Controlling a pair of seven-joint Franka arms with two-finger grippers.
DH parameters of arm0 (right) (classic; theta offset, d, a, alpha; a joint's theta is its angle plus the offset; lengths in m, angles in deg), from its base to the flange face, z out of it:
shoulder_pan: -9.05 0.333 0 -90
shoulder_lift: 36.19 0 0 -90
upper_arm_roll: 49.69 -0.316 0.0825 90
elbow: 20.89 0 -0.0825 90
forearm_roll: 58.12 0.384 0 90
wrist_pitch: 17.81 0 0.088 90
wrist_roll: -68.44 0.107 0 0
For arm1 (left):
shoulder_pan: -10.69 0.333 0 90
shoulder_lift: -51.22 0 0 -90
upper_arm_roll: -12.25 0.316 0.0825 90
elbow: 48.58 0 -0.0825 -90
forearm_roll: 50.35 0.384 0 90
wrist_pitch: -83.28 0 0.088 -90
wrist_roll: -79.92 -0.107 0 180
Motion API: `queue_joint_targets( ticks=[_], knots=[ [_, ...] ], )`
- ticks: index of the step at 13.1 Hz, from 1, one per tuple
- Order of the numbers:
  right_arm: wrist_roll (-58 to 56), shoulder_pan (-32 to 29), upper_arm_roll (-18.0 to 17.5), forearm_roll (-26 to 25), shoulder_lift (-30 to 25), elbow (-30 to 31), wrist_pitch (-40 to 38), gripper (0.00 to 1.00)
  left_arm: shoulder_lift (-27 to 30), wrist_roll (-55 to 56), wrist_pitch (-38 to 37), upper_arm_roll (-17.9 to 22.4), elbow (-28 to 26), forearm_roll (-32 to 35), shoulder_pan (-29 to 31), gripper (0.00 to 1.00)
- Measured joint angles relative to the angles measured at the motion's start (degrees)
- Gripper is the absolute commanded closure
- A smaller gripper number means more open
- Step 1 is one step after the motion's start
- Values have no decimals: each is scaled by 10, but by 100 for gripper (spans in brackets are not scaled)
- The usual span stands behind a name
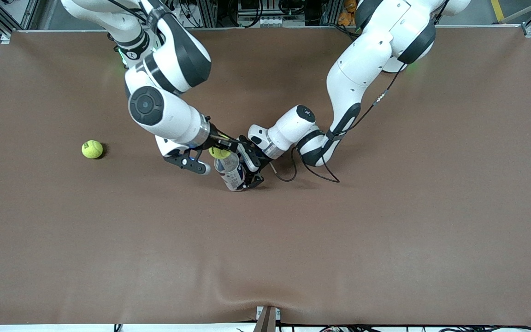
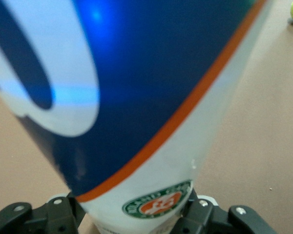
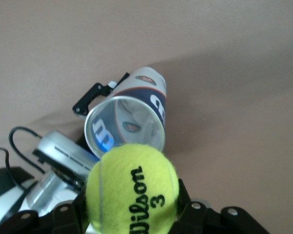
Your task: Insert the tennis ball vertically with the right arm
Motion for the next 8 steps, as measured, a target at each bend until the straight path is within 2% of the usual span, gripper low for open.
queue_joint_targets(
  ticks=[3, 4, 5, 6, 8],
  knots=[
    [22, 3, 1, -21, 26, -19, 4, 70, 0, 0, 0, 0, 0, 0, 0, 24],
    [24, 3, 3, -22, 30, -22, 4, 63, 0, 0, 0, 0, 0, 0, 0, 24],
    [26, 3, 4, -22, 31, -24, 4, 27, 0, 0, 0, 0, 0, 0, 0, 24],
    [29, 3, 5, -22, 32, -26, 4, 0, 0, 0, 0, 0, 0, 0, 0, 24],
    [40, 3, 6, -22, 33, -28, 4, 0, 0, 0, 0, 0, 0, 0, 0, 24]
  ],
)
